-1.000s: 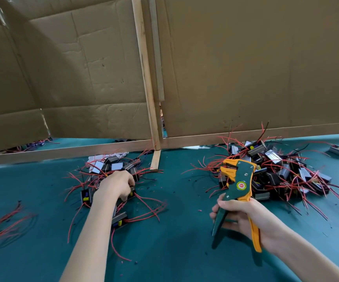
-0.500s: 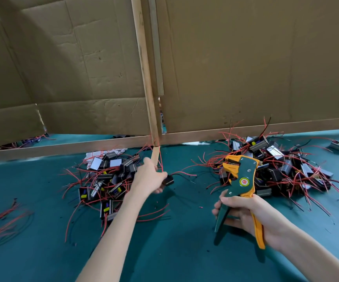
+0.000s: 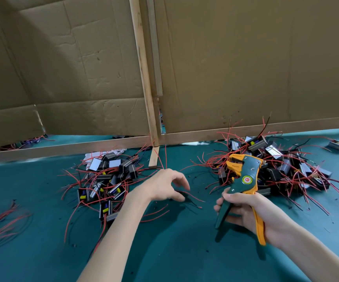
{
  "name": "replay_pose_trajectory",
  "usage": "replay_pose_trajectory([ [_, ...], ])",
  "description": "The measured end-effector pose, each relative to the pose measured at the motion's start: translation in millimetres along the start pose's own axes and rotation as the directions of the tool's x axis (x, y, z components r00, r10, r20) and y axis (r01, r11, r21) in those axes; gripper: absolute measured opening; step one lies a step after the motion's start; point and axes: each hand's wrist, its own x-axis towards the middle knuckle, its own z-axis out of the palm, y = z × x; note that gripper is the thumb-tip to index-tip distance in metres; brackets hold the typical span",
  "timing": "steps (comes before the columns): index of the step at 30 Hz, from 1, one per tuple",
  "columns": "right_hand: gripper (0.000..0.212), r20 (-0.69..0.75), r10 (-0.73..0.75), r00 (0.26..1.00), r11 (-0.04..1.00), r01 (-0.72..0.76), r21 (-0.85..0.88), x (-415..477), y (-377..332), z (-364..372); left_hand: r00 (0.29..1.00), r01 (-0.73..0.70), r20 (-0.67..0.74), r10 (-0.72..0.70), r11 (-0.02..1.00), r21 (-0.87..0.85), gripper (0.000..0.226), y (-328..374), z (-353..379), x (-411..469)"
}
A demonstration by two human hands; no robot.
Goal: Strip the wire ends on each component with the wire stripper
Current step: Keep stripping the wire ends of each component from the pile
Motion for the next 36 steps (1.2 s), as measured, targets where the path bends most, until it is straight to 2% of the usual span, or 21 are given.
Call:
replay_pose_trajectory([
  [3,0.026,-0.004,0.002,1.000,1.000,-0.002,-0.005,-0.7,-0.5,-0.1,0.999,0.023,-0.046,-0.027,0.996,-0.082,0.011,-1.1,7.2,3.8],
  [7,0.028,-0.009,-0.003,1.000,1.000,0.003,-0.020,-2.1,-1.0,0.6,0.974,-0.043,-0.226,-0.016,0.967,-0.253,0.006,2.4,8.9,4.5],
  [11,0.024,0.025,-0.016,1.000,0.998,0.017,-0.064,-5.5,-2.1,3.2,0.942,-0.179,-0.335,-0.007,0.835,-0.521,0.012,10.9,3.5,1.9],
  [16,0.013,0.109,-0.050,0.993,0.992,0.062,-0.109,-9.9,-1.2,7.0,0.935,-0.212,-0.352,-0.047,0.719,-0.661,0.013,25.3,-3.4,-0.9],
  [24,0.026,0.208,-0.065,0.976,0.981,0.100,-0.164,-16.8,0.0,13.7,0.946,-0.261,-0.319,0.053,0.707,-0.657,0.015,52.8,-10.4,-11.5],
  [36,0.023,0.186,-0.057,0.981,0.962,0.104,-0.251,-21.5,-3.3,15.7,0.960,-0.228,-0.267,0.085,0.791,-0.568,0.013,63.5,-16.0,-17.7],
])
